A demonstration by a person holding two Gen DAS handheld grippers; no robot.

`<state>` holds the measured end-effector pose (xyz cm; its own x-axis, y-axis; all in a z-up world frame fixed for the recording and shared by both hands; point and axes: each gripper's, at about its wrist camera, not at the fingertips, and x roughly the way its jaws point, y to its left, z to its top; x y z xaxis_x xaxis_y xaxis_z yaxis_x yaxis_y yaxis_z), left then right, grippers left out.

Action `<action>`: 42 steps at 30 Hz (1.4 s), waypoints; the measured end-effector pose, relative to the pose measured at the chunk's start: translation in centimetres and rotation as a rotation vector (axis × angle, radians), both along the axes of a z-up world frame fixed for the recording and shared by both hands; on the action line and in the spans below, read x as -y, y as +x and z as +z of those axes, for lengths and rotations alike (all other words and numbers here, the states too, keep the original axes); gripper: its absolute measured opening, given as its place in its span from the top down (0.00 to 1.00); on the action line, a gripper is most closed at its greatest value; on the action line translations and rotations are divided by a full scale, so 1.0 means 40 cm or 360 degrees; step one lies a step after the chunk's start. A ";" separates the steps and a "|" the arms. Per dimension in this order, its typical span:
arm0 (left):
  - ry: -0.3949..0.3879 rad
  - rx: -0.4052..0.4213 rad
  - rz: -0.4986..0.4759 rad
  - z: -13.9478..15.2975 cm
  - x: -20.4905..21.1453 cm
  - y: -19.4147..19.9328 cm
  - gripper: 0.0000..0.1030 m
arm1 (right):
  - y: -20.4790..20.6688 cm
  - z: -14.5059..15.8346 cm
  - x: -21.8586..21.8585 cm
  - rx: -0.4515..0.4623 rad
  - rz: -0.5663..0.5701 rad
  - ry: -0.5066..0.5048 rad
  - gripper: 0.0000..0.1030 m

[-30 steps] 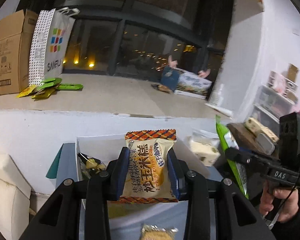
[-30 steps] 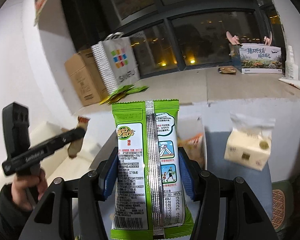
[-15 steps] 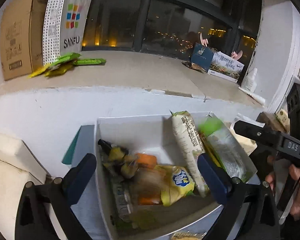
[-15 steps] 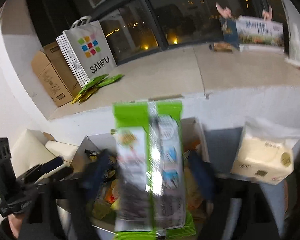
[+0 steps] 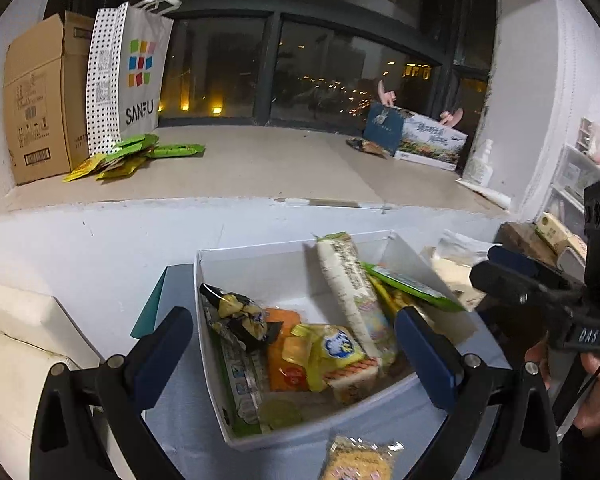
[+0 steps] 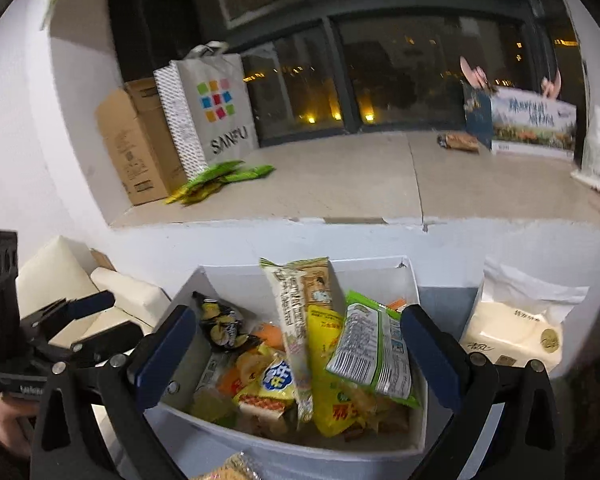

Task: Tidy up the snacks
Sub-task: 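Lower both tools toward the cookie pack and green garlic bag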

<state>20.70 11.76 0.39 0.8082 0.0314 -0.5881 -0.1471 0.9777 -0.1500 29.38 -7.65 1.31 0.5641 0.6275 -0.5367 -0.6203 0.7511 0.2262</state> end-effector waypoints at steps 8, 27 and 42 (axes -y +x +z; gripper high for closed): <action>-0.0012 0.0118 -0.0106 0.041 0.069 -0.190 0.00 | -0.182 -0.009 0.111 0.0103 0.0126 0.0000 0.00; -0.0027 0.0051 -0.0213 -0.104 0.200 -0.491 0.00 | -0.519 -0.176 0.241 0.0093 0.0325 -0.0065 0.00; -0.0012 0.0055 -0.0192 -0.092 0.181 -0.532 0.00 | -0.388 -0.324 -0.025 -0.0027 0.0667 -0.0445 0.00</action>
<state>-0.57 4.52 -3.31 0.8255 -0.0717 -0.5599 -0.0231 0.9868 -0.1606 13.87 -6.65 -11.64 0.2843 0.6291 -0.7235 -0.8796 0.4714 0.0643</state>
